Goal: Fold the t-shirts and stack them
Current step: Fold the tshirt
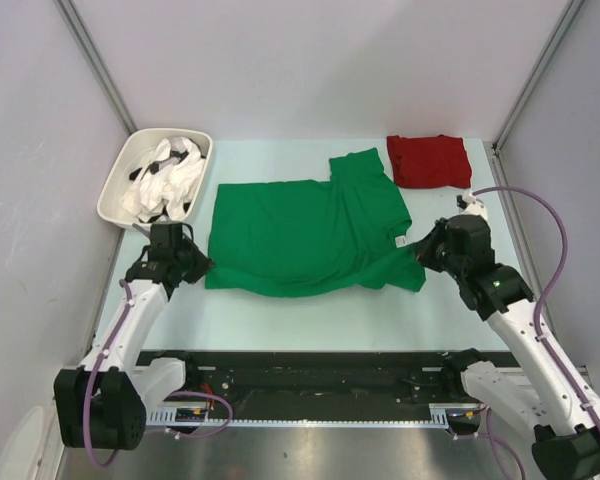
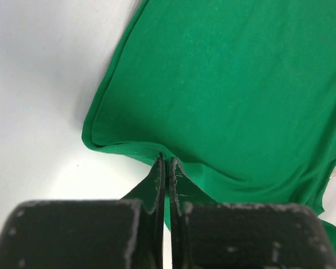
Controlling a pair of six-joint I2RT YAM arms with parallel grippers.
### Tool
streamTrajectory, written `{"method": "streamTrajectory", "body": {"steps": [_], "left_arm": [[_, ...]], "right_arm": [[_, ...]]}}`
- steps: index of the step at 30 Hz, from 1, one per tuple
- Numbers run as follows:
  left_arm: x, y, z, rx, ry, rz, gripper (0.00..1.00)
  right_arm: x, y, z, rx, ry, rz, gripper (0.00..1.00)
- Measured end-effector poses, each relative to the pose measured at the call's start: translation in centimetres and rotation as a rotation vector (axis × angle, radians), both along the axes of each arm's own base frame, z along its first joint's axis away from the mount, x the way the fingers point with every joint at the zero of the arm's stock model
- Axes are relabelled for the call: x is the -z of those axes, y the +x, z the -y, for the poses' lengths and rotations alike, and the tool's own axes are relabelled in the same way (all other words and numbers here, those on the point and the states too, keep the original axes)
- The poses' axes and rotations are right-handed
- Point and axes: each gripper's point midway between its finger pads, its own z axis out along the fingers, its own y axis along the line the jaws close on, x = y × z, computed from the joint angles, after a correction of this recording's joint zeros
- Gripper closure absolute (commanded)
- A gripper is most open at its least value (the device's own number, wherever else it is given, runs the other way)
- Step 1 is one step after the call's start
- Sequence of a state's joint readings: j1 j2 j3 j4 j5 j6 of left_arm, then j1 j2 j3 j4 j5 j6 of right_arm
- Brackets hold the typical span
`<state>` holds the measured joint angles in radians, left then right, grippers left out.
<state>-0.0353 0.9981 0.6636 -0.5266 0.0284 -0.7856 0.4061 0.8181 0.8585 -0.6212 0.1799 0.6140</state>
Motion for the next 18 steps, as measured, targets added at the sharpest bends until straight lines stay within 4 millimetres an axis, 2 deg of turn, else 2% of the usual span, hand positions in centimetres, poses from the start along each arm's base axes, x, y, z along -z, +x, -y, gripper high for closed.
{"method": "streamTrajectory", "body": {"steps": [4, 7, 12, 18], "left_arm": [[-0.6, 1.0, 0.0, 0.001, -0.001, 0.010, 1.00], [-1.4, 1.3, 0.1, 0.001, -0.002, 0.033, 1.00], [-3.4, 0.8, 0.2, 0.007, -0.010, 0.096, 1.00], [-6.9, -1.0, 0.5, 0.024, -0.029, 0.227, 1.00]], "right_arm": [[-0.3, 1.1, 0.9, -0.008, 0.039, 0.004, 1.00], [-0.9, 0.8, 1.2, -0.034, 0.058, 0.022, 1.00], [-2.6, -1.0, 0.6, -0.104, 0.086, 0.079, 1.00], [-3.9, -3.7, 0.9, -0.138, 0.085, 0.130, 1.00]]}}
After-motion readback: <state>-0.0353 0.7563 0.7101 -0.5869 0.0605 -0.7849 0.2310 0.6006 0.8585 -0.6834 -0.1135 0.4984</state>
